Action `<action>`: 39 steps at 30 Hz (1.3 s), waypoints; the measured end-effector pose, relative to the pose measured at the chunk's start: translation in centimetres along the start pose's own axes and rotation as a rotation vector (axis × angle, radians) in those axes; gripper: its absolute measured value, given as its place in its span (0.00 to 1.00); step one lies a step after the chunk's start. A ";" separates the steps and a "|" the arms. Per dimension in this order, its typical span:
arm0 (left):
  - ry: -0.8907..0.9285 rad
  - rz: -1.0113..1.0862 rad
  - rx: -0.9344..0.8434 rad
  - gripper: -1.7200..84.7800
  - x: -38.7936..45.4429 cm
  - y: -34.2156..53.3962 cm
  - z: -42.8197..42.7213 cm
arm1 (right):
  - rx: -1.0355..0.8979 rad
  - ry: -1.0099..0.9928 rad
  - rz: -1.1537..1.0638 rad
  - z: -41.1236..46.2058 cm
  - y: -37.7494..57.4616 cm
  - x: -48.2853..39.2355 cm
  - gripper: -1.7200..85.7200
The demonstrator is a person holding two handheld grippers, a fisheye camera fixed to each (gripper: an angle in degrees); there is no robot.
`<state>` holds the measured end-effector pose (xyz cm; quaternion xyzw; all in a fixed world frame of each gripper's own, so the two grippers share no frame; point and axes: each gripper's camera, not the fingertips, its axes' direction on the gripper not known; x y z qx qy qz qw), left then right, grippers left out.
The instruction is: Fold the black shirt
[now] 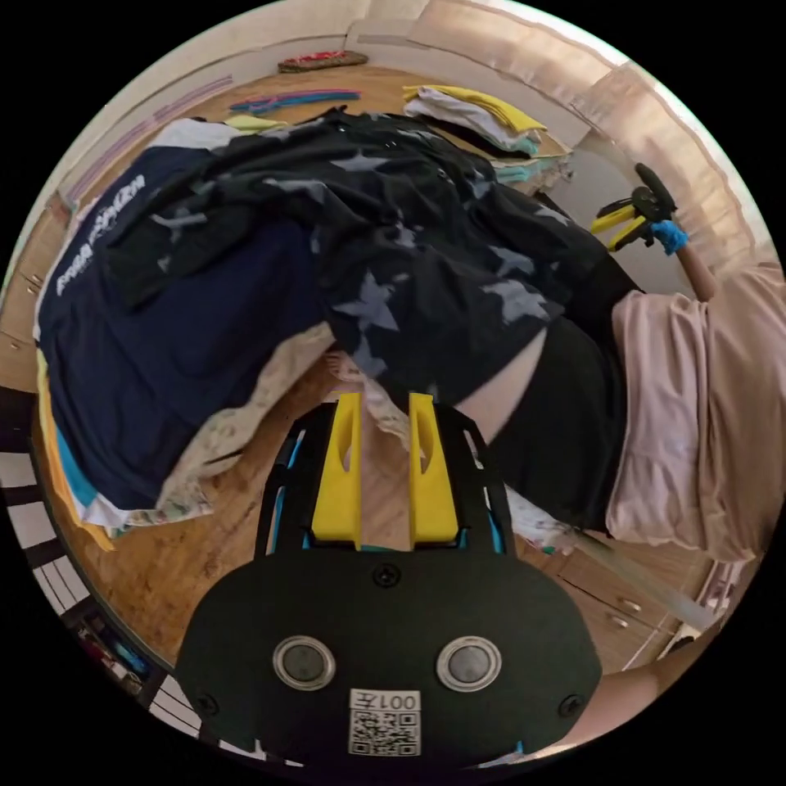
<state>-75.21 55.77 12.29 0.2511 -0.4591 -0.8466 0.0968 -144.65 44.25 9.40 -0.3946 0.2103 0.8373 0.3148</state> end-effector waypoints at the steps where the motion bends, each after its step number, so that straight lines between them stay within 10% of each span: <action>1: 0.034 0.009 -0.011 0.09 0.5 0.5 0.5 | 0.000 0.014 -0.006 0.3 0.0 -0.7 0.14; 27: -0.303 0.284 -0.214 0.10 7.4 -1.7 9.1 | -0.226 0.505 -0.290 4.1 -4.9 -12.6 0.08; 39: -0.378 0.260 -0.100 0.01 8.5 -0.3 7.9 | 0.031 0.459 -0.104 1.7 -2.1 -13.8 0.05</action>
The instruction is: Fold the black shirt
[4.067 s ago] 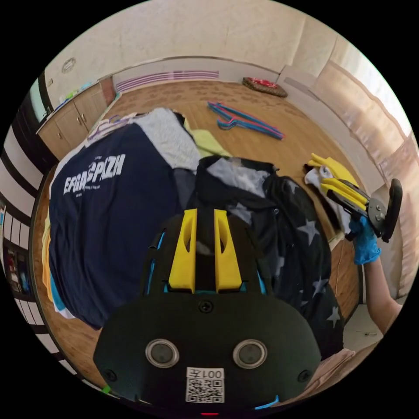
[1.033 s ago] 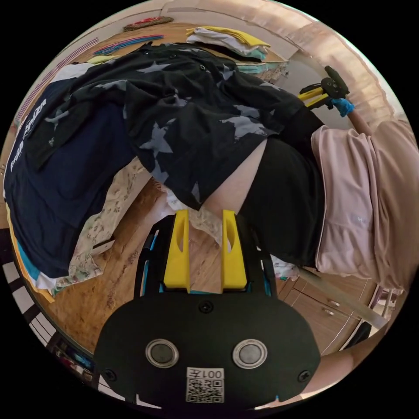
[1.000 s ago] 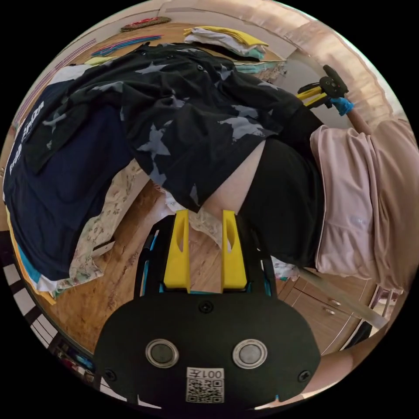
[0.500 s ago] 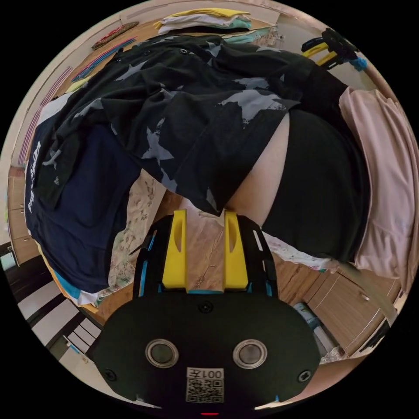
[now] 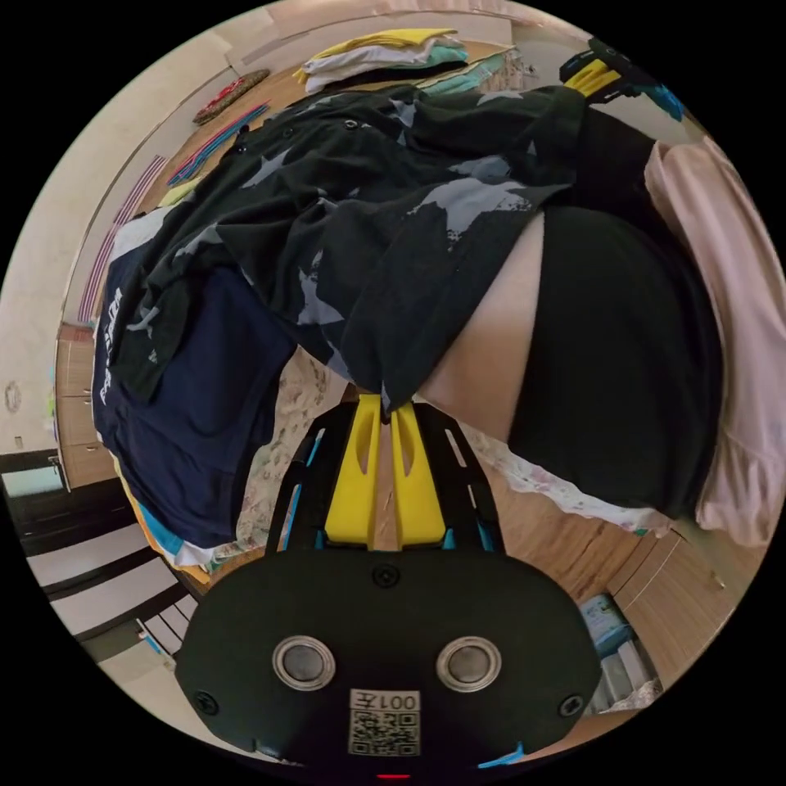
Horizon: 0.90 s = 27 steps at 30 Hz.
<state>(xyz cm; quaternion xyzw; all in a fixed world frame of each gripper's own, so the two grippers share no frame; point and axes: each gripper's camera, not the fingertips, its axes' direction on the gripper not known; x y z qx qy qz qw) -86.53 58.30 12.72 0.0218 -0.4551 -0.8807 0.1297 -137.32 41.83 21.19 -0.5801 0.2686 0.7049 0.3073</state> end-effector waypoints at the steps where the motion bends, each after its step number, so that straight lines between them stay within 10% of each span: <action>1: 0.021 -0.014 0.019 0.01 -0.3 0.5 -1.1 | 0.033 -0.013 0.030 -1.0 0.5 0.3 0.05; 16: 0.135 -0.067 -0.042 0.01 -3.7 5.7 -12.3 | 0.109 0.038 -0.049 -13.0 3.6 3.0 0.04; 27: 0.493 -0.099 -0.111 0.01 -3.3 6.3 -6.0 | -0.164 -0.307 -0.065 -5.0 6.0 3.5 0.04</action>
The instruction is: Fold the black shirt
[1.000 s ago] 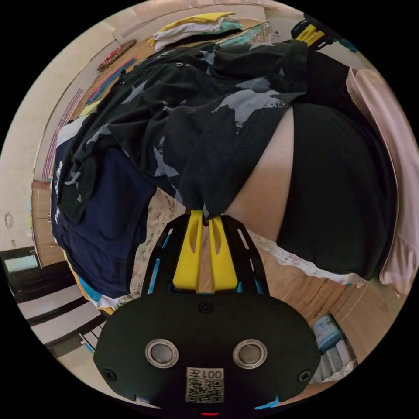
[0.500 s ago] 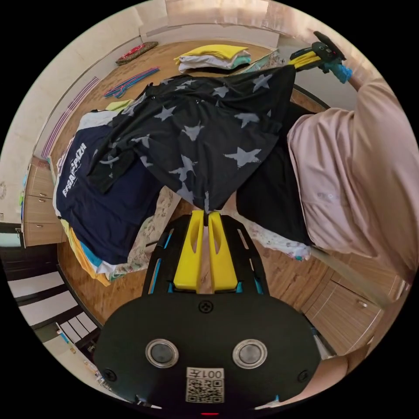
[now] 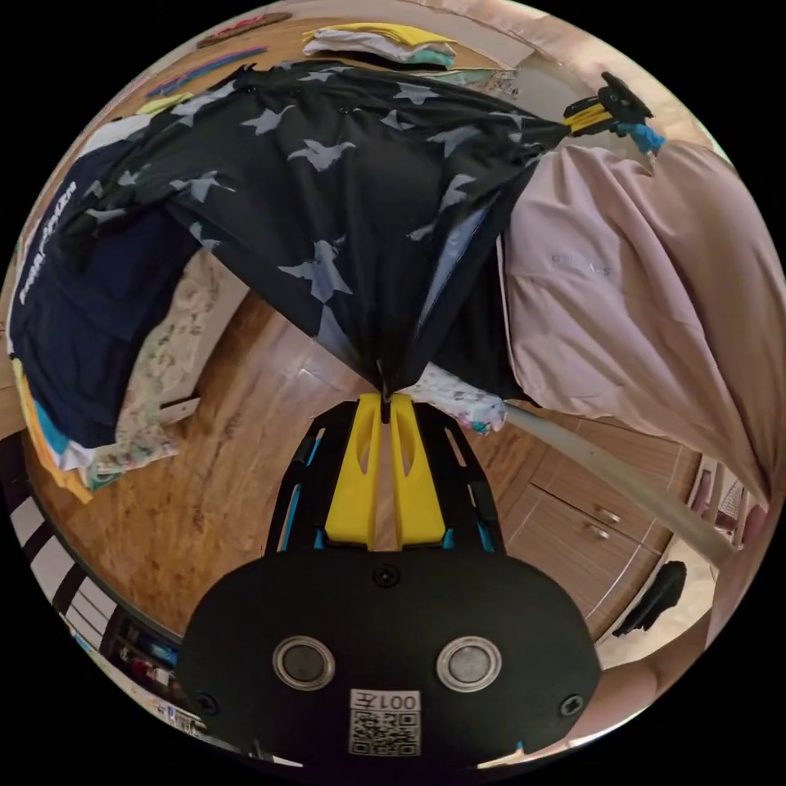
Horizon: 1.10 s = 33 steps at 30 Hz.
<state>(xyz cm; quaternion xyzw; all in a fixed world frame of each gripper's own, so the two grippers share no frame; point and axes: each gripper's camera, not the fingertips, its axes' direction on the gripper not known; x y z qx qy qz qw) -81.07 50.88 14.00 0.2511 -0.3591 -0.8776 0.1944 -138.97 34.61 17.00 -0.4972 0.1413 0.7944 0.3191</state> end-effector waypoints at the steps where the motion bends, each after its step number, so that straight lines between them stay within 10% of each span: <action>1: 0.020 -0.013 0.005 0.01 -0.5 -0.3 0.0 | 0.006 0.001 -0.010 0.2 -0.3 0.2 0.03; 11: 0.210 -0.172 0.076 0.02 -3.8 2.1 -3.4 | 0.052 -0.117 0.043 -1.3 0.9 3.7 0.03; 20: 0.024 -0.296 0.153 0.03 -6.0 1.9 -8.9 | 0.097 0.113 0.182 -3.8 1.6 7.1 0.03; 33: -0.302 -0.281 0.414 0.01 -6.7 -21.1 -13.7 | 0.471 0.260 0.605 -1.5 -11.5 18.8 0.06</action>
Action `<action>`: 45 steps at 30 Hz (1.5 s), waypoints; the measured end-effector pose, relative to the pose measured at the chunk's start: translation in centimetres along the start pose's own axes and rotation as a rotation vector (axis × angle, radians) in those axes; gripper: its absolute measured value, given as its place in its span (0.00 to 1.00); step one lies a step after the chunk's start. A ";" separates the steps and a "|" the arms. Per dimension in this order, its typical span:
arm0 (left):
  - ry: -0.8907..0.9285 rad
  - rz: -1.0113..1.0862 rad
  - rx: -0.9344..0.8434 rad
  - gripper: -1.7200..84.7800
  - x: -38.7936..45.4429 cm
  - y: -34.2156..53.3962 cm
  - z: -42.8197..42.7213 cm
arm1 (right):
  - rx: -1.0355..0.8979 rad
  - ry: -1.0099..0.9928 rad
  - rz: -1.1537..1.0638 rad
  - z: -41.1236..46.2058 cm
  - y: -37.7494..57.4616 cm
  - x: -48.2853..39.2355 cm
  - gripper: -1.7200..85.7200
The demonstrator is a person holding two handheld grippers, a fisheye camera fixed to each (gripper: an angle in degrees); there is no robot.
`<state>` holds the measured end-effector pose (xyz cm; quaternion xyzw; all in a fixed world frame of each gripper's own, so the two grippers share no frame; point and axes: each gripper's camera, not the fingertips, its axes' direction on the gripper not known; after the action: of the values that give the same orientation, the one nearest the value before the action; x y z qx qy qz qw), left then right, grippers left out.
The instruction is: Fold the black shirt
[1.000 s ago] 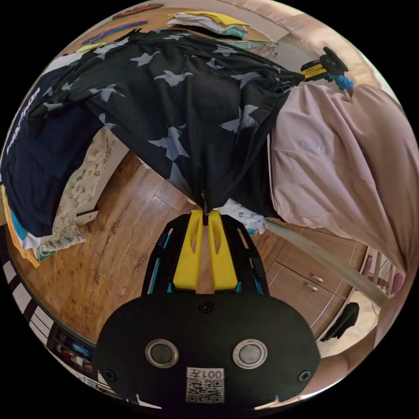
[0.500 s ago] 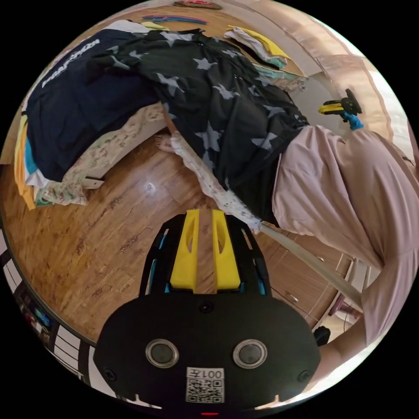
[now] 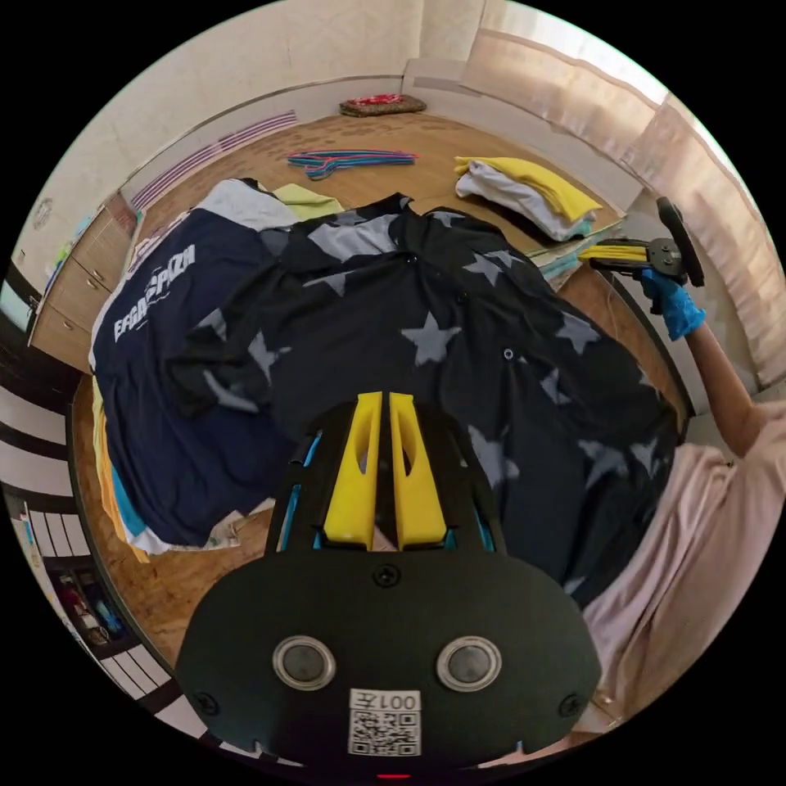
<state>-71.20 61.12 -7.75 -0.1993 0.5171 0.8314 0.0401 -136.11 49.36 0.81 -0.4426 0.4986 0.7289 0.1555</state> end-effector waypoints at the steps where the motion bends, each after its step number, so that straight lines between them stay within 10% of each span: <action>1: 0.039 0.001 0.001 0.02 0.9 -2.1 0.7 | 0.026 -0.035 0.038 0.8 -1.2 0.7 0.07; 12: 0.139 0.109 0.007 0.03 6.2 -17.1 3.5 | 0.036 -0.281 0.381 8.0 -8.2 7.0 0.11; 45: -0.012 -0.126 0.066 0.01 8.8 -30.7 1.7 | 0.410 -0.564 -0.065 1.0 -9.7 9.0 0.03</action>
<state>-71.40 75.57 -36.22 -0.2250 0.5305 0.8109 0.1020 -135.21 52.70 -12.01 -0.1991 0.5576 0.7018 0.3961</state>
